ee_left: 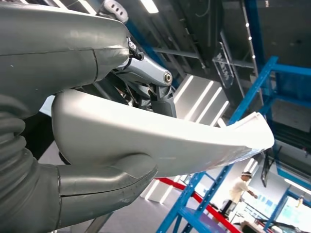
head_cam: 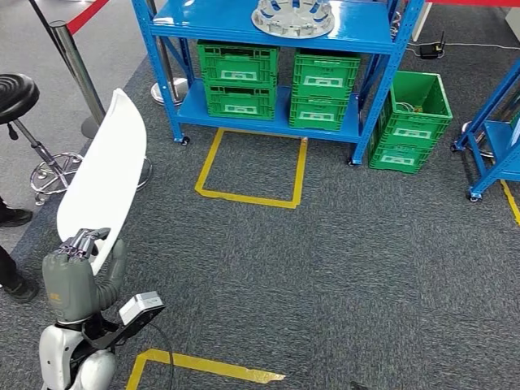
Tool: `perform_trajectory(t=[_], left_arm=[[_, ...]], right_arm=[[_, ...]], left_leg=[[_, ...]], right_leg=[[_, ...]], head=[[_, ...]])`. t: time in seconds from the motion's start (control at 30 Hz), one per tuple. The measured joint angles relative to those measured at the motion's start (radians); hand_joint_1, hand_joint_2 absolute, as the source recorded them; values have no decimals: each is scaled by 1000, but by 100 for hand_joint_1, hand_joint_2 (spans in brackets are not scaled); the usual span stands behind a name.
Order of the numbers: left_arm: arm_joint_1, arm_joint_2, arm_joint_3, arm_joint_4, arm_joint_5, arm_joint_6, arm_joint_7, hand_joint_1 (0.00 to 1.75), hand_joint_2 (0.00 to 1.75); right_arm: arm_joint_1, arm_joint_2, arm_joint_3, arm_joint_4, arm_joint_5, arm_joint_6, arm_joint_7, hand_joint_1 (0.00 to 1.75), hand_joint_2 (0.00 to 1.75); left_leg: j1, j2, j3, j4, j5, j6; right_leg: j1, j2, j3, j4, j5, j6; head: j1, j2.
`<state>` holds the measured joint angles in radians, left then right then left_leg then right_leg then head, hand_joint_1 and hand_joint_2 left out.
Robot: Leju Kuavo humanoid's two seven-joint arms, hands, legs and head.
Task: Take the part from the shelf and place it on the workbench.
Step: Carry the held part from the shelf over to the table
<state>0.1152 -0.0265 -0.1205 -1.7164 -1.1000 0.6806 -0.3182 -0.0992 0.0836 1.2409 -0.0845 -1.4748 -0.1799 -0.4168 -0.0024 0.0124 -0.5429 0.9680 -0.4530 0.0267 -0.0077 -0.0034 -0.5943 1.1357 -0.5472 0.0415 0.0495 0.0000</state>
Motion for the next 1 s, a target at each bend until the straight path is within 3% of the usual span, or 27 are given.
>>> perform_trajectory(t=[0.07,0.1,0.2,0.27,0.37,0.4,0.43,0.47,0.53,0.6,0.7,1.0], left_arm=[[0,4,-3,0,-1,0,3,175,175],[0,5,-3,0,-1,0,4,175,175],[2,10,-5,0,-1,0,5,175,175],[3,14,-6,0,-1,0,6,175,175],[5,18,-6,0,-1,0,6,175,175],[6,18,-7,0,-2,0,7,175,175],[6,19,-7,0,-2,0,9,175,175],[7,21,-7,0,-2,0,10,175,175],[6,23,-8,0,-2,0,12,175,175],[6,25,-9,0,-3,0,13,175,175],[7,26,-11,-1,-3,0,14,175,175],[7,31,-12,-1,-3,0,18,175,175]], right_arm=[[-2,0,2,0,0,-2,-1,0,0],[-2,0,3,0,0,-3,-1,0,0],[1,1,4,0,-2,-6,-2,0,0],[1,1,4,0,-3,-7,-2,0,0],[2,1,4,1,-3,-8,-2,0,0],[2,1,4,1,-4,-8,-2,0,0],[2,1,4,1,-4,-8,-2,0,0],[2,1,4,1,-5,-8,-2,0,0],[1,1,5,1,-6,-8,-2,0,0],[0,2,8,1,-6,-8,-2,0,0],[0,2,12,1,-7,-10,-2,0,0],[-2,2,23,1,-2,-28,5,0,0]], left_leg=[[-4,0,-13,13,5,-9],[-5,0,-20,18,7,-14],[-5,-1,-32,28,12,-30],[-2,-3,-54,79,-28,-41],[3,-5,-129,274,-135,-53],[3,-5,-142,317,-148,-54],[4,-5,-139,323,-142,-52],[3,-5,-115,286,-117,-48],[0,-5,-36,145,-56,-33],[-3,-6,14,42,-29,-22],[-6,-6,14,19,-28,-26],[-12,-5,6,22,-21,-15]], right_leg=[[-1,1,81,-126,22,-6],[0,1,95,-152,22,-11],[0,1,89,-156,29,-33],[-3,0,84,-159,39,-48],[1,-1,70,-157,49,-58],[3,-1,66,-156,51,-59],[6,-1,62,-154,53,-59],[8,0,60,-153,54,-59],[12,1,60,-152,57,-58],[17,1,54,-148,58,-55],[19,0,41,-142,61,-56],[12,1,38,-150,75,-39]], head=[[0,0],[-1,0],[-1,0],[-5,0],[-9,0],[-9,0],[-9,0],[-9,0],[-9,0],[-8,0],[-7,0],[-7,0]])
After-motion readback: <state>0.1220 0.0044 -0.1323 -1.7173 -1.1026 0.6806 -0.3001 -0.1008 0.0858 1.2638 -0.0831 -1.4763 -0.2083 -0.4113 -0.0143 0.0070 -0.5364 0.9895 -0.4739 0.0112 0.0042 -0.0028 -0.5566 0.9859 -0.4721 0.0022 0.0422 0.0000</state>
